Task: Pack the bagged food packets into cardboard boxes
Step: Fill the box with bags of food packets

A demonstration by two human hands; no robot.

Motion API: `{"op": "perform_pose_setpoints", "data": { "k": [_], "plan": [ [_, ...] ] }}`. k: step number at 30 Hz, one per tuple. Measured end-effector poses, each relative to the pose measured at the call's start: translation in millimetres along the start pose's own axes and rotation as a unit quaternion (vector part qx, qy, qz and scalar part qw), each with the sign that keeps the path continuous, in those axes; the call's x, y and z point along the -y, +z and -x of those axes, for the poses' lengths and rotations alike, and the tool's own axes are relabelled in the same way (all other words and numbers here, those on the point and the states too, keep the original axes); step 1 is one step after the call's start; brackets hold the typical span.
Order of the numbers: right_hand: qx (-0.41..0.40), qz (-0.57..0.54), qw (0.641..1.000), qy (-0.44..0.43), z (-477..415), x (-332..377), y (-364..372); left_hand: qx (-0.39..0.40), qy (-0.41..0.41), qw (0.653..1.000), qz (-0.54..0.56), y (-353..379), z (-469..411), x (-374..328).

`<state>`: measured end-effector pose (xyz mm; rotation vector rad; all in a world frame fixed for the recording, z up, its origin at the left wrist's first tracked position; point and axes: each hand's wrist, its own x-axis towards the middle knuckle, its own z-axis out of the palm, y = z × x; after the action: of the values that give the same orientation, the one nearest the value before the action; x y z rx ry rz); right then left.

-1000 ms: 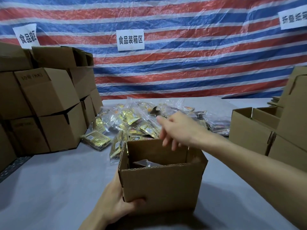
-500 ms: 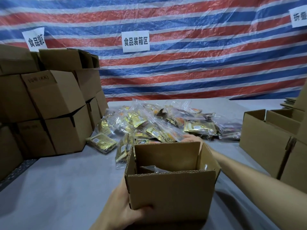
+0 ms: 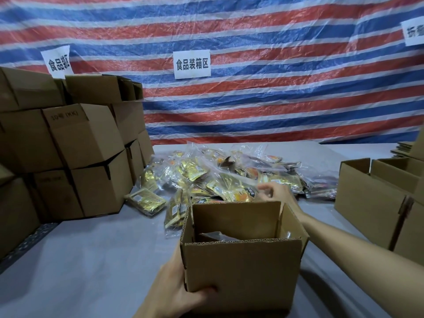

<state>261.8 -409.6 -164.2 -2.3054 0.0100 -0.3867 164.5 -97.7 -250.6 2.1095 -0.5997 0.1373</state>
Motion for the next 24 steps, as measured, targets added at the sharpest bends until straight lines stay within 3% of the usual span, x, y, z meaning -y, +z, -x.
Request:
{"op": "perform_pose_setpoints", "data": {
  "k": [3, 5, 10, 16, 19, 24],
  "plan": [
    [-0.126, 0.033, 0.991, -0.027, -1, 9, -14, 0.001, 0.018, 1.0, 0.01, 1, -1, 1],
    [-0.153, 0.035, 0.987, -0.034, 3, 15, -25, 0.002, 0.024, 1.0, 0.02, 2, -1, 2],
    [-0.13, 0.047, 0.99, -0.029, 5, 19, -39, 0.004, 0.01, 1.0, 0.011, 2, 0, 0],
    [-0.037, -0.025, 0.991, 0.124, 4, 16, -54, -0.011, 0.016, 1.0, 0.01, 1, 2, -1],
    [-0.016, -0.036, 0.992, 0.123, 7, 24, -63, -0.023, 0.023, 0.999, 0.026, 1, 2, -4],
    [-0.054, -0.046, 0.994, 0.086, 5, 51, -84, -0.024, 0.031, 0.999, 0.037, 0, 2, -11]
  ]
}}
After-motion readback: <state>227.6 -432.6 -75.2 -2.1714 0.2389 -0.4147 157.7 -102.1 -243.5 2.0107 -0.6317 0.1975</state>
